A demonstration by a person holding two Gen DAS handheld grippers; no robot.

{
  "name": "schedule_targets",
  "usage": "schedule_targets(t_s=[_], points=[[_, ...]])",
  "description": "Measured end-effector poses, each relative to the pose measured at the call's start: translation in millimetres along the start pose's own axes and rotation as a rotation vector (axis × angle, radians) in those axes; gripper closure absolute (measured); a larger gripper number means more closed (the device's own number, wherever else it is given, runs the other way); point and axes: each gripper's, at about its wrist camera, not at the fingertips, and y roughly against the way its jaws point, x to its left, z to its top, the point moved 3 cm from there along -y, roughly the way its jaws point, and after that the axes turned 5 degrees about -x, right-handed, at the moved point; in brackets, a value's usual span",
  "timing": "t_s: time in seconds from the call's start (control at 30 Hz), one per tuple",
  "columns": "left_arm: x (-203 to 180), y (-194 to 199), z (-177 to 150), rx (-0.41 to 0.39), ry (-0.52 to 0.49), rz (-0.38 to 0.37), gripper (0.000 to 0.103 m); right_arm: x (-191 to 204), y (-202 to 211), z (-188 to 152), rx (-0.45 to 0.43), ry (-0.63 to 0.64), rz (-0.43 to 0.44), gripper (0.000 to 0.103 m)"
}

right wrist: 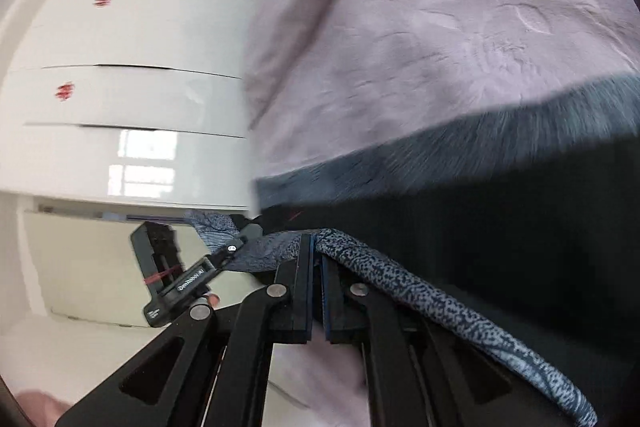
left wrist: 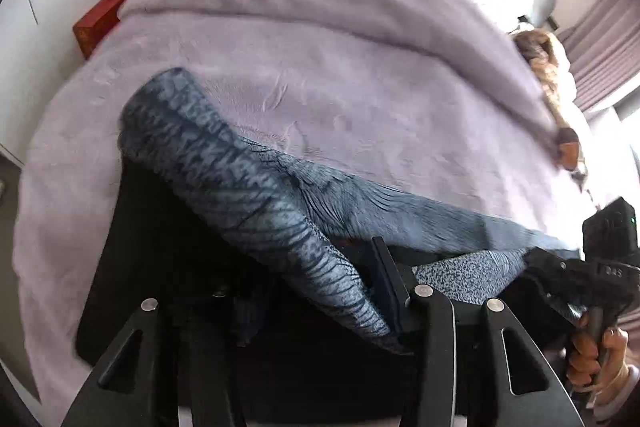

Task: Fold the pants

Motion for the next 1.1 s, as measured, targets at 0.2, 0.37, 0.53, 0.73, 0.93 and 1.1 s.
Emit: schedule_targets(t_s=[0.2, 0.37, 0.53, 0.73, 0.93, 1.1], points=[[-19.7, 37.7, -12.9, -0.036, -0.075, 0.093, 0.023, -37.2, -31.6, 23.5, 0.050, -0.066, -0.039, 0.095], [-27.8, 74.5, -23.5, -0.101, -0.148, 0.200, 0.006, -2.0, -5.5, 12.6, 0.044, 0.082, -0.075, 0.051], [-21.2, 11.5, -29.4, -0.018, -0.149, 0.314, 0.005, 18.9, -5.0, -13.7, 0.083, 0.180, -0.075, 0.051], [-53.8, 23.3, -49.2, -0.015, -0.199, 0.337, 0.005, -15.2, 20.8, 4.8, 0.015, 0.080, -0.074, 0.052], [-167.8, 46.1, -98.9, 0.071, -0.323, 0.079, 0.005, -31.8, 159.9, -45.4, -0.117, 0.074, -0.078, 0.040], [-282.2, 26.2, -150.7, 0.199, -0.402, -0.228, 0.005, -93.3, 256.4, -114.7, -0.251, -0.153, -0.197, 0.040]])
